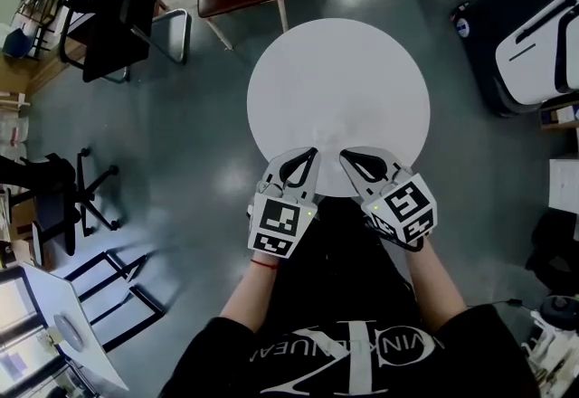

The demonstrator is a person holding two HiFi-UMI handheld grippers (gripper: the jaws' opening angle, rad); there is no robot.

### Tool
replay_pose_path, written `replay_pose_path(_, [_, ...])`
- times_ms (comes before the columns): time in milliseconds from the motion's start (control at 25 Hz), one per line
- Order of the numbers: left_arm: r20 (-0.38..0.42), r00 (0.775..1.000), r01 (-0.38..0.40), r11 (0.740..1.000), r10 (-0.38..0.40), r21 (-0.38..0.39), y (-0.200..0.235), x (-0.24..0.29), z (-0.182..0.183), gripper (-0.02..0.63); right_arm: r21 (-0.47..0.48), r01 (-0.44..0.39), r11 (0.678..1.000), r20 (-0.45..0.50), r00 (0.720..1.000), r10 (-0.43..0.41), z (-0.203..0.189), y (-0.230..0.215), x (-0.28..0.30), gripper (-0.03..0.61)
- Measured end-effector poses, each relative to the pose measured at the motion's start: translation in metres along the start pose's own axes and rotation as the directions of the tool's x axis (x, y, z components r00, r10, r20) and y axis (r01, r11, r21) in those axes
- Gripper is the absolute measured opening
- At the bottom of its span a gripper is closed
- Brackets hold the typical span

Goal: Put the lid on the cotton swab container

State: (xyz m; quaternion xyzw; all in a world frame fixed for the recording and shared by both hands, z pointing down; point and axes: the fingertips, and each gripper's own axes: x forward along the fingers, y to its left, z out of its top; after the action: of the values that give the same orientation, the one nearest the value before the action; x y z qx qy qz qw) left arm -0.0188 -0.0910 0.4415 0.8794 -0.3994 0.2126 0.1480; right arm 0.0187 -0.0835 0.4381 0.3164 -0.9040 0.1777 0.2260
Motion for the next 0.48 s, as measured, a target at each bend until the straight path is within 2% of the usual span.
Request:
replay_pose_path(320, [0.061, 0.998, -0.013, 1.000, 0.014, -0.019, -0.019, -0.036, 0.000, 0.008, 0.023, 0.029, 0.999, 0.059, 0.998, -0.031, 0.001, 0.033, -0.024, 0.003])
replay_pose_path(480, [0.113, 0.993, -0.027, 1.000, 0.028, -0.014, -0.027, -0.050, 0.012, 0.008, 0.032, 0.050, 0.998, 0.125, 0.991, -0.054, 0.014, 0.043, -0.039, 0.003])
